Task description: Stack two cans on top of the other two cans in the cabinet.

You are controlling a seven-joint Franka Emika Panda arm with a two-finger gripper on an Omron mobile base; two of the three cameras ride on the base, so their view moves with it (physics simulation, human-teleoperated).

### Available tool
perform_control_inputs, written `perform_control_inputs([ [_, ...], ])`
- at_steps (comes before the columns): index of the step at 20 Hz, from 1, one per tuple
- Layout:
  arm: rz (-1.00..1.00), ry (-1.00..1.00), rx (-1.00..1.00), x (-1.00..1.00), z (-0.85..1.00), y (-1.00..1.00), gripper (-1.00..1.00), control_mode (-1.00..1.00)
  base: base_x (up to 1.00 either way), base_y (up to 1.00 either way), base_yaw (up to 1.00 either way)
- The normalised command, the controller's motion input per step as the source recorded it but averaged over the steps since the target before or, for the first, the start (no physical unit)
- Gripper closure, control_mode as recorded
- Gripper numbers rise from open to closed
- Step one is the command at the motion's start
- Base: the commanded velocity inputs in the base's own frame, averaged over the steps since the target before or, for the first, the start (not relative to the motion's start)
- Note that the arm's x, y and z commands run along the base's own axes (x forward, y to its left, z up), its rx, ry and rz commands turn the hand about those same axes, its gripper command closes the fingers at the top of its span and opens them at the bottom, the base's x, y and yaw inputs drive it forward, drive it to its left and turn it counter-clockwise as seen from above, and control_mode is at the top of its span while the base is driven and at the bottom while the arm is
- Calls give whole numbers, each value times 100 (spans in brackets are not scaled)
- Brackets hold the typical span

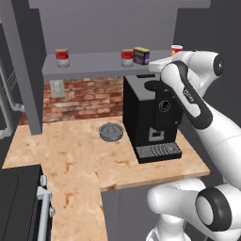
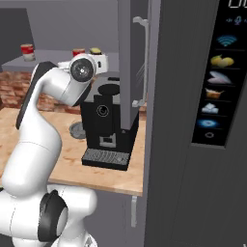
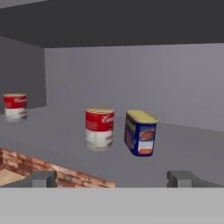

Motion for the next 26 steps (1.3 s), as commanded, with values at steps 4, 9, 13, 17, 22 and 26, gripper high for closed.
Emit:
perform_control_inputs([
  [4, 0, -3, 0, 0, 0, 0, -100, -100, 0, 0, 0],
  [9, 0, -1, 0, 1, 3, 0, -100, -100, 0, 0, 0],
  [13, 0, 0, 0, 13, 7, 0, -100, -100, 0, 0, 0],
  [17, 0, 0, 0, 23, 4, 0, -100, -100, 0, 0, 0],
  [22, 0, 0, 0, 32, 2, 0, -100, -100, 0, 0, 0],
  [26, 0, 0, 0, 28, 0, -3, -100, -100, 0, 0, 0],
])
